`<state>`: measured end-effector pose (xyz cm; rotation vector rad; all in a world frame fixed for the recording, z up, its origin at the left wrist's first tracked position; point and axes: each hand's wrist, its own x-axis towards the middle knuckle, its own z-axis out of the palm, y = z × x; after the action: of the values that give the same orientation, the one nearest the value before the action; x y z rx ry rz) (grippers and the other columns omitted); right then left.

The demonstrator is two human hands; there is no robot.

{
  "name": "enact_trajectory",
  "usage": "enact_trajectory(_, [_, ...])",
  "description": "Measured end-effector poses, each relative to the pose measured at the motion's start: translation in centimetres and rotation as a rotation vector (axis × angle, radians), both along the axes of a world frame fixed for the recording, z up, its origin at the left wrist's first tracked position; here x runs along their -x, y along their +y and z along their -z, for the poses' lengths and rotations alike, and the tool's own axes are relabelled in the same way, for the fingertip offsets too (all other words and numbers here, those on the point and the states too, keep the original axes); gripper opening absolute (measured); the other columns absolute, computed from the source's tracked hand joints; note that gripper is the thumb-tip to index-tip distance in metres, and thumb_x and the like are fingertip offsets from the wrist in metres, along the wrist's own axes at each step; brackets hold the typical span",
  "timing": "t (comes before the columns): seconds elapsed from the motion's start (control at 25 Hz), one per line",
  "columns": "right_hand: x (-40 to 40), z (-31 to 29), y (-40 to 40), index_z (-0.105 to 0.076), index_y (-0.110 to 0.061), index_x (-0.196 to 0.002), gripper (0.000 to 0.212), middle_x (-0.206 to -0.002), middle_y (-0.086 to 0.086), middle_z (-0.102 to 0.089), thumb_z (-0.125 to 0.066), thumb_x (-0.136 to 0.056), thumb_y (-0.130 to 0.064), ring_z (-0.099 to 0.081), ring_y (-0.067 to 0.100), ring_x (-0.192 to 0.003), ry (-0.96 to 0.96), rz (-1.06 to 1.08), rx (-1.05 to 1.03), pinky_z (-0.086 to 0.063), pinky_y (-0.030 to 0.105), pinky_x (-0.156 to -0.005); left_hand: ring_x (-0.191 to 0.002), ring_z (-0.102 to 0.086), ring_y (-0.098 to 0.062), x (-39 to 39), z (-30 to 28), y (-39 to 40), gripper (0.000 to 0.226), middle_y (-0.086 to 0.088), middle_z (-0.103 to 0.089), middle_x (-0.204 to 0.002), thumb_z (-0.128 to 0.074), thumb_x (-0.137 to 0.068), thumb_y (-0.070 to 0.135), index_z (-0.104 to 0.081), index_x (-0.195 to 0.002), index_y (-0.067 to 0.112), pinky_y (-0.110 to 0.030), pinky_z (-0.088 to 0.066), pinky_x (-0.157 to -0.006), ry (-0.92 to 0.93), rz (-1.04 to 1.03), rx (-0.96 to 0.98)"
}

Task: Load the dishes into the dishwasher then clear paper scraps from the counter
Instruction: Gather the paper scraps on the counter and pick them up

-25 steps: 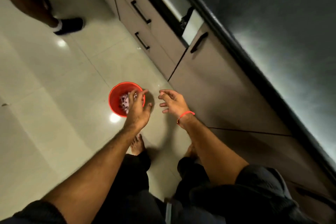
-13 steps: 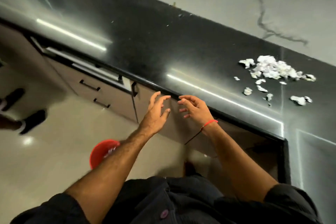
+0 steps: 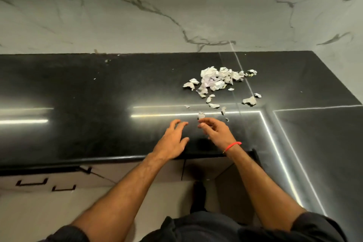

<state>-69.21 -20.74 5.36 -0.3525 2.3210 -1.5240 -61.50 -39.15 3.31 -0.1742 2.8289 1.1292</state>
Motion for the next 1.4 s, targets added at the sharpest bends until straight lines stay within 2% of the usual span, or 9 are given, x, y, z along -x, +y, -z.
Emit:
enact_trajectory(0.24, [6.5, 3.5, 4.4, -0.070, -0.023, -0.112, 0.023, -0.109, 0.003, -0.065, -0.059, -0.092, -0.024, -0.056, 0.025, -0.106, 0.348, -0.293, -0.500, -0.039, 0.030, -0.098, -0.124, -0.049, -0.028, 8.3, 1.5, 4.4, 0.043, -0.006, -0.047, -0.131, -0.059, -0.096, 0.022, -0.051, -0.138, 0.019, -0.045, -0.042, -0.108, -0.104, 0.071, 0.125])
enact_trajectory(0.36, [10.5, 4.2, 5.7, -0.070, -0.021, -0.116, 0.028, -0.120, 0.005, -0.060, -0.058, -0.090, -0.023, -0.049, 0.027, -0.120, 0.406, -0.323, -0.450, -0.036, 0.039, -0.108, -0.132, -0.037, -0.029, 12.3, 1.0, 6.2, 0.047, -0.005, -0.038, -0.145, -0.055, -0.098, 0.021, -0.047, -0.144, 0.017, -0.044, -0.034, -0.115, -0.079, 0.091, 0.232])
enact_trajectory(0.44, [13.0, 3.3, 5.9, -0.068, -0.013, -0.120, 0.030, -0.129, 0.009, -0.059, -0.057, -0.091, -0.013, -0.048, 0.024, -0.128, 0.391, -0.361, -0.336, -0.029, 0.029, -0.115, -0.141, -0.028, -0.029, 14.7, 0.0, 6.5, 0.052, -0.002, -0.026, -0.159, -0.051, -0.101, 0.022, -0.038, -0.152, 0.018, -0.045, -0.026, -0.119, -0.108, 0.133, 0.311])
enact_trajectory(0.52, [15.0, 2.2, 6.9, -0.069, -0.011, -0.116, 0.030, -0.122, 0.007, -0.065, -0.056, -0.089, -0.006, -0.057, 0.018, -0.118, 0.412, -0.258, -0.243, -0.036, 0.021, -0.107, -0.145, -0.026, -0.026, 16.2, -0.6, 6.4, 0.053, 0.000, -0.025, -0.161, -0.049, -0.102, 0.021, -0.035, -0.153, 0.020, -0.045, -0.023, -0.120, -0.103, 0.096, 0.285])
enact_trajectory(0.72, [13.0, 3.0, 10.8, -0.069, -0.017, -0.079, 0.031, -0.080, -0.002, -0.066, -0.039, -0.072, -0.014, -0.058, 0.016, -0.079, 0.518, -0.168, -0.269, -0.049, 0.040, -0.076, -0.126, -0.040, -0.020, 14.2, -0.9, 4.8, 0.036, 0.003, -0.044, -0.135, -0.056, -0.098, 0.030, -0.055, -0.134, 0.030, -0.042, -0.038, -0.107, 0.046, -0.036, 0.349])
enact_trajectory(0.88, [11.3, 5.3, 8.7, -0.068, -0.021, -0.096, 0.033, -0.100, -0.003, -0.059, -0.044, -0.075, -0.012, -0.051, 0.020, -0.096, 0.527, -0.233, -0.416, -0.045, 0.038, -0.081, -0.112, -0.043, -0.024, 13.3, 0.0, 3.0, 0.036, -0.004, -0.044, -0.126, -0.060, -0.095, 0.038, -0.056, -0.129, 0.026, -0.042, -0.044, -0.095, -0.041, -0.161, 0.461])
enact_trajectory(1.0, [13.9, 4.7, 6.5, -0.066, -0.016, -0.117, 0.038, -0.119, 0.001, -0.059, -0.049, -0.084, -0.009, -0.051, 0.021, -0.112, 0.490, -0.239, -0.348, -0.044, 0.034, -0.094, -0.126, -0.040, -0.025, 14.9, 0.3, 2.7, 0.041, -0.004, -0.040, -0.138, -0.055, -0.100, 0.027, -0.050, -0.140, 0.021, -0.042, -0.041, -0.108, -0.072, -0.078, 0.330])
enact_trajectory(1.2, [18.0, 3.4, 9.7, -0.064, -0.011, -0.121, 0.037, -0.113, 0.011, -0.060, -0.054, -0.086, -0.016, -0.055, 0.028, -0.106, 0.480, 0.195, -0.348, -0.045, 0.040, -0.096, -0.132, -0.040, -0.023, 16.3, -0.8, 1.5, 0.044, 0.000, -0.035, -0.147, -0.057, -0.098, 0.022, -0.049, -0.142, 0.022, -0.041, -0.043, -0.108, 0.083, -0.183, 0.212])
enact_trajectory(1.4, [19.3, 4.5, 14.1, -0.057, -0.013, -0.130, 0.050, -0.122, 0.020, -0.046, -0.070, -0.086, -0.032, -0.043, 0.039, -0.112, 0.200, 0.449, -0.646, -0.036, 0.042, -0.100, -0.118, -0.051, -0.025, 15.9, 0.3, -0.7, 0.041, -0.003, -0.046, -0.126, -0.066, -0.093, 0.032, -0.052, -0.129, 0.021, -0.047, -0.049, -0.099, -0.125, -0.338, 0.166])
